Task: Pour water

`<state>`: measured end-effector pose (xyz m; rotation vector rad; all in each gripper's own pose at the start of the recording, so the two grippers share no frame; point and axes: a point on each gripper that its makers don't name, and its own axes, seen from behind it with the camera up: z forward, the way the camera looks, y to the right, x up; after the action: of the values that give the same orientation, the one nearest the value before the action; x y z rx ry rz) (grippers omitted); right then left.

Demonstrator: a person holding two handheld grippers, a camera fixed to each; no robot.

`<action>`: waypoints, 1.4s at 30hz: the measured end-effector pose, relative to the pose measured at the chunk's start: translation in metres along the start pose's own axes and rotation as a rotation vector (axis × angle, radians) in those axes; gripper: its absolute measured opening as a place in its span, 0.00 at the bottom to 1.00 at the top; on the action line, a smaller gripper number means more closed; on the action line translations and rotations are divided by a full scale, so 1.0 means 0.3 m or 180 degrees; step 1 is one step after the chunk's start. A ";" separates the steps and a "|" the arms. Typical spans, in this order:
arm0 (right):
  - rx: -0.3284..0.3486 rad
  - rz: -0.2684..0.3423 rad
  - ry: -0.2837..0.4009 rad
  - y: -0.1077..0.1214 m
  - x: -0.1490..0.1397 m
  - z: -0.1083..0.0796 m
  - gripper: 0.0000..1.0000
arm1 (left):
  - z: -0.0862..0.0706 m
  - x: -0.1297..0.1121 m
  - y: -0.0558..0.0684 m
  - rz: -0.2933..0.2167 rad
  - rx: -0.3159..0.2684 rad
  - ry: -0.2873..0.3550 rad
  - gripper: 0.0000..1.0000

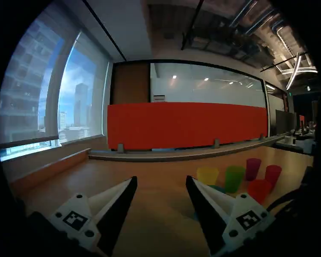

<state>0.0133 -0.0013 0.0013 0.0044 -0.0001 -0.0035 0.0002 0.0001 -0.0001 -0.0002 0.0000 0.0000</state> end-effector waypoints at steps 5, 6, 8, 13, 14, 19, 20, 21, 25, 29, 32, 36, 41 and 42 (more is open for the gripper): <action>0.0070 0.0017 -0.0043 0.002 0.078 0.018 1.00 | -0.012 0.059 0.024 0.0022 -0.0028 -0.0023 0.84; 0.0084 0.0026 -0.0050 0.003 0.094 0.023 1.00 | -0.013 0.069 0.024 0.0030 -0.0026 -0.0032 0.84; 0.0119 0.0056 -0.0060 0.006 0.130 0.032 0.99 | -0.016 0.092 0.018 0.0034 0.0002 -0.0059 0.84; 0.0158 0.0167 -0.0099 0.021 0.207 0.053 1.00 | -0.020 0.161 0.013 -0.0011 -0.0017 -0.0094 0.84; 0.0160 0.0191 -0.0110 0.025 0.217 0.058 1.00 | -0.020 0.174 0.012 -0.0027 -0.0027 -0.0099 0.84; 0.0186 0.0253 -0.0179 0.040 0.265 0.081 1.00 | -0.013 0.231 0.014 -0.0097 -0.0104 -0.0137 0.84; 0.0192 0.0252 -0.0179 0.042 0.276 0.084 0.99 | -0.010 0.239 0.015 -0.0101 -0.0124 -0.0146 0.84; 0.0197 0.0249 -0.0179 0.044 0.288 0.087 0.99 | -0.007 0.248 0.017 -0.0104 -0.0144 -0.0155 0.84; 0.0197 0.0185 -0.0143 0.050 0.331 0.085 1.00 | 0.005 0.278 0.025 -0.0072 -0.0214 -0.0196 0.84; 0.0209 0.0146 -0.0149 0.054 0.343 0.082 1.00 | 0.011 0.297 0.045 -0.0060 -0.0309 -0.0206 0.84; 0.0258 0.0150 -0.0184 0.050 0.341 0.081 1.00 | 0.011 0.309 0.063 -0.0067 -0.0400 -0.0218 0.84; 0.0364 0.0150 -0.0210 0.036 0.343 0.081 1.00 | 0.008 0.320 0.079 -0.0063 -0.0512 -0.0232 0.84; 0.0590 0.0126 -0.0235 -0.003 0.361 0.081 1.00 | -0.002 0.331 0.110 -0.0028 -0.0715 -0.0295 0.84; 0.0641 0.0122 -0.0241 -0.012 0.364 0.080 1.00 | -0.005 0.335 0.118 -0.0025 -0.0758 -0.0304 0.84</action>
<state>0.1225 -0.0054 0.0253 0.2057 -0.0762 0.0347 0.1006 0.0354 -0.0014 -0.2384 -0.0954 -0.0078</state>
